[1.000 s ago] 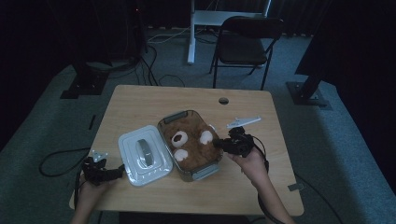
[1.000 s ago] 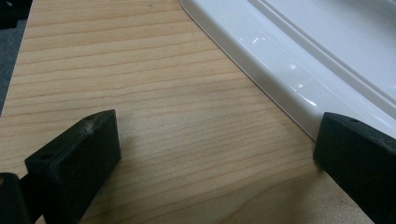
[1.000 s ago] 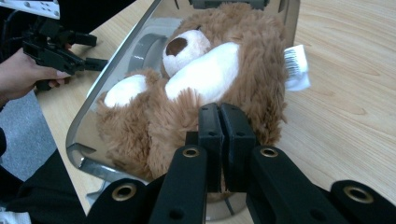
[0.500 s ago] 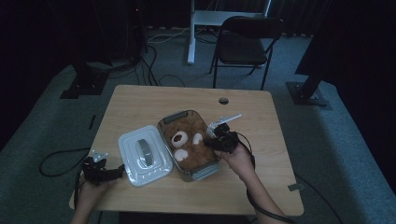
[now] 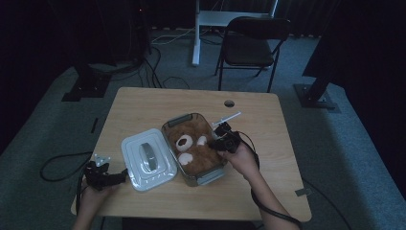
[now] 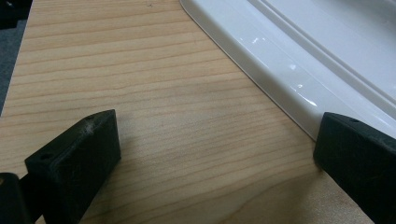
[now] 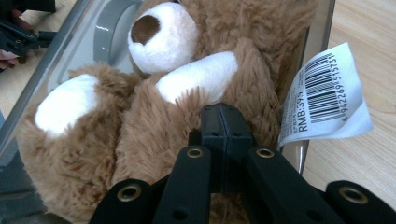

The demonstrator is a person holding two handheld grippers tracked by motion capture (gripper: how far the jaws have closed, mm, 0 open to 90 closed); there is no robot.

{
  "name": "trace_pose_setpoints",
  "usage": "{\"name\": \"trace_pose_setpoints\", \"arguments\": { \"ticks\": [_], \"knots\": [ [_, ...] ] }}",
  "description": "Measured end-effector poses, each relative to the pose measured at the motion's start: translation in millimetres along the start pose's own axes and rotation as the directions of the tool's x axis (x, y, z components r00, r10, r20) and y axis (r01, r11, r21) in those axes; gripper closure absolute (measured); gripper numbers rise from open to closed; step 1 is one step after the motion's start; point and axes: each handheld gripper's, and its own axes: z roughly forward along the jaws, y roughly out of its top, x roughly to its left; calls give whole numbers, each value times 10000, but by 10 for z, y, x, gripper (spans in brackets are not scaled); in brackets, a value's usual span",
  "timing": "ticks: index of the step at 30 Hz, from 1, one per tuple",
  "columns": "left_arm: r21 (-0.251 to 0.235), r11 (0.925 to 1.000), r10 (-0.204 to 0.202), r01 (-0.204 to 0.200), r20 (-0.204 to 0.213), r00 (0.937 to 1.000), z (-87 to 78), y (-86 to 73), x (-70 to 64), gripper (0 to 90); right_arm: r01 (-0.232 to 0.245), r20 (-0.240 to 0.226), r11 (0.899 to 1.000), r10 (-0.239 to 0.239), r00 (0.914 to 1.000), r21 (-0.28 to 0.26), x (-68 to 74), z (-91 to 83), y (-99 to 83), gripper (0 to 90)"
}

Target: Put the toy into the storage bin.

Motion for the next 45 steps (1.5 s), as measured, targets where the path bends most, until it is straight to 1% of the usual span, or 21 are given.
{"name": "trace_pose_setpoints", "arguments": {
  "ticks": [10,11,12,14,15,16,17,18,19,21,23,26,30,34,35,36,37,38,41,44,45],
  "knots": [
    [12,10000,13,-13,-2,10000,-1,0,1,10,433,921,9918,-546,9943,1205,66,186,127,900],
    [13,10000,8,-8,4,10000,-1,0,1,10,647,1236,9845,-854,9887,1628,103,243,156,900],
    [12,10000,8,-8,1,10000,-1,0,1,10,647,1236,9845,-854,9887,1628,103,243,156,900],
    [8,10000,-5,5,3,10000,-1,0,0,10,901,1734,9720,-1292,9763,2168,150,330,204,900],
    [8,10000,-5,5,3,10000,-1,0,0,10,901,1734,9720,-1292,9763,2168,150,330,204,900],
    [9,10000,-6,6,3,10000,-1,-1,0,10,990,2019,9623,-1526,9674,2533,188,397,223,900],
    [9,10000,-9,9,3,10000,-1,-1,-1,10,990,2019,9623,-1526,9674,2533,188,397,223,900],
    [10,10000,-3,3,3,10000,-1,-1,0,10,1067,2156,9542,-1707,9614,2794,207,440,243,900],
    [10,10000,-3,3,3,10000,-1,-1,0,10,1067,2156,9542,-1707,9614,2794,207,440,243,900],
    [9,10000,-11,11,4,10000,-1,-1,0,10,1239,2451,9510,-1967,9493,2833,232,473,233,900],
    [9,10000,-11,11,4,10000,-1,-1,0,10,1334,2570,9506,-2083,9437,2804,249,476,223,900],
    [-18,10000,-42,42,-16,10000,0,-2,1,10,1293,2437,9719,-1762,9537,1968,229,368,181,900],
    [-17,10000,-31,31,-9,10000,1,-1,3,10,1236,1971,9870,-1419,9701,1027,189,147,146,880],
    [-16,10000,-30,30,-10,10000,1,-1,3,10,792,1467,9969,-789,9860,39,131,-86,100,778],
    [-16,10000,-30,30,-10,10000,1,-1,3,10,792,1467,9969,-789,9860,39,131,-86,100,778],
    [-16,10000,-32,32,-14,10000,1,-1,3,10,595,1074,9966,-531,9928,-570,97,-223,68,758],
    [-16,10000,-32,32,-14,10000,1,-1,3,10,595,1074,9966,-531,9928,-570,97,-223,68,758],
    [-19,10000,-33,33,-13,10000,1,-2,3,10,497,1058,9928,-382,9936,-1087,87,-320,42,705],
    [-18,10000,-33,33,-13,10000,1,-2,3,11,416,989,9896,-281,9947,-1377,72,-392,18,623],
    [-16,10000,-30,30,-13,10000,1,-2,3,10,169,673,9797,-34,9977,-1999,2,-455,-23,589],
    [-17,10000,-31,31,-12,10000,1,-2,3,10,-5,596,9721,149,9981,-2348,-45,-480,-44,523]
  ]
}}
